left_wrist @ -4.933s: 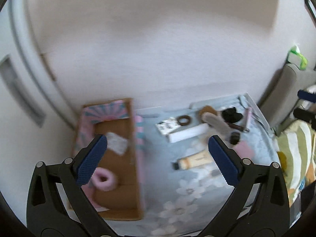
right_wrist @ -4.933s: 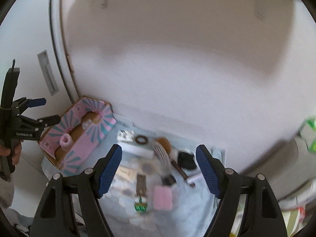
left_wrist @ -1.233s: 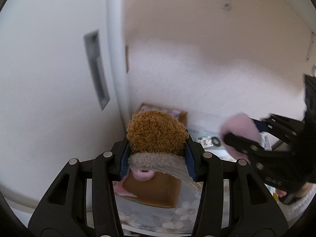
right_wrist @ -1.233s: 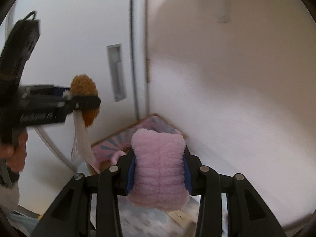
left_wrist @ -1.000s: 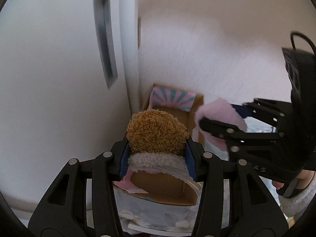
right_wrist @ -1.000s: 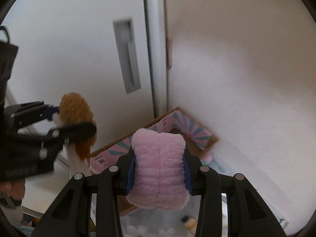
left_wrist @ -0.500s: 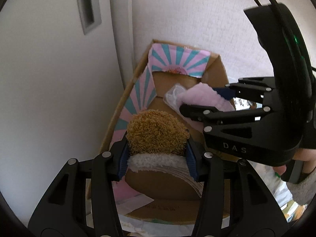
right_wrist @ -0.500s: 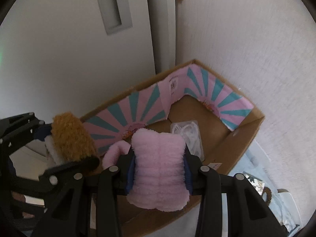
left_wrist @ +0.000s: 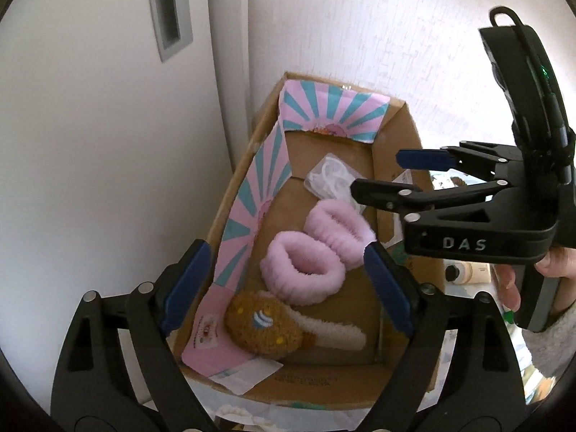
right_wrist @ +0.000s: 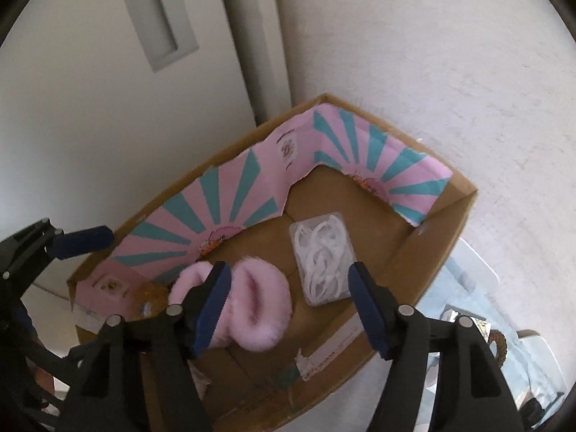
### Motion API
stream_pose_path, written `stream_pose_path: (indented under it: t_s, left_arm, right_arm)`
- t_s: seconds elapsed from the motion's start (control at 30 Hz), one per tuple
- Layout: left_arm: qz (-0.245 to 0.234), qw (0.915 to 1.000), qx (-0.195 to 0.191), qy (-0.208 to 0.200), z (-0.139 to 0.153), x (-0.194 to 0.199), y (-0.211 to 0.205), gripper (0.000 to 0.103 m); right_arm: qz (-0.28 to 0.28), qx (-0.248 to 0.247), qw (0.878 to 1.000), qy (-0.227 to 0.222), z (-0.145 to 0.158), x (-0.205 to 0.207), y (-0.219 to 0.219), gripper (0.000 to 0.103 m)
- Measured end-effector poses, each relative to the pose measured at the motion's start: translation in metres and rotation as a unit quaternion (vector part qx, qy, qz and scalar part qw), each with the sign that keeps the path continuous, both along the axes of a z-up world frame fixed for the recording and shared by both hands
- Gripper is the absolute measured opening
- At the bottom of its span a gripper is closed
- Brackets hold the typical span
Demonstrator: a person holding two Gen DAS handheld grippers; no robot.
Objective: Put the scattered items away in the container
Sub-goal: 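Carry brush and hair tie into the cardboard box and release both, then return both tools to the bed over the remaining items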
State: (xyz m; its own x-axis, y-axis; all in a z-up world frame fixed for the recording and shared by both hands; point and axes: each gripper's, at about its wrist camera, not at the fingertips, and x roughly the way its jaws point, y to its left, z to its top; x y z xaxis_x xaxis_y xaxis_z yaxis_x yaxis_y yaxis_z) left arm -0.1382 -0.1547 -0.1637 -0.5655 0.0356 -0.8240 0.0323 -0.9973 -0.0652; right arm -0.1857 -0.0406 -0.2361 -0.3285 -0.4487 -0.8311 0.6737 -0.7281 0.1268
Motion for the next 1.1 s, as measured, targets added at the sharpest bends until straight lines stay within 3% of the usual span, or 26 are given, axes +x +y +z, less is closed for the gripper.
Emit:
stream_pose_path:
  t_s: [0.33, 0.63, 0.77, 0.83, 0.9, 1.1]
  left_arm:
    - [-0.017, 0.9993, -0.001, 0.033, 0.043, 0.004, 0.025, 0.089]
    - [-0.088, 0.9939, 0.025, 0.061, 0.097, 0.006, 0.081, 0.09]
    - [-0.125, 0.9882, 0.022, 0.086, 0.12, 0.007, 0.115, 0.097]
    - [-0.146, 0.9841, 0.019, 0.1, 0.126, 0.007, 0.132, 0.099]
    - [-0.169, 0.9799, 0.013, 0.105, 0.129, 0.005, 0.15, 0.099]
    - [-0.23, 0.9687, 0.007, 0.093, 0.122, -0.012, 0.208, 0.1]
  right_arm:
    - [-0.052, -0.028, 0.998, 0.032, 0.045, 0.029, 0.049, 0.063]
    - [-0.134, -0.04, 0.988, 0.07, 0.105, 0.076, 0.137, 0.064]
    - [-0.194, -0.037, 0.976, 0.095, 0.135, 0.098, 0.198, 0.065]
    - [-0.227, -0.036, 0.967, 0.106, 0.144, 0.107, 0.227, 0.075]
    - [-0.264, -0.034, 0.957, 0.118, 0.153, 0.117, 0.259, 0.077]
    - [-0.347, -0.005, 0.929, 0.128, 0.152, 0.134, 0.331, 0.077]
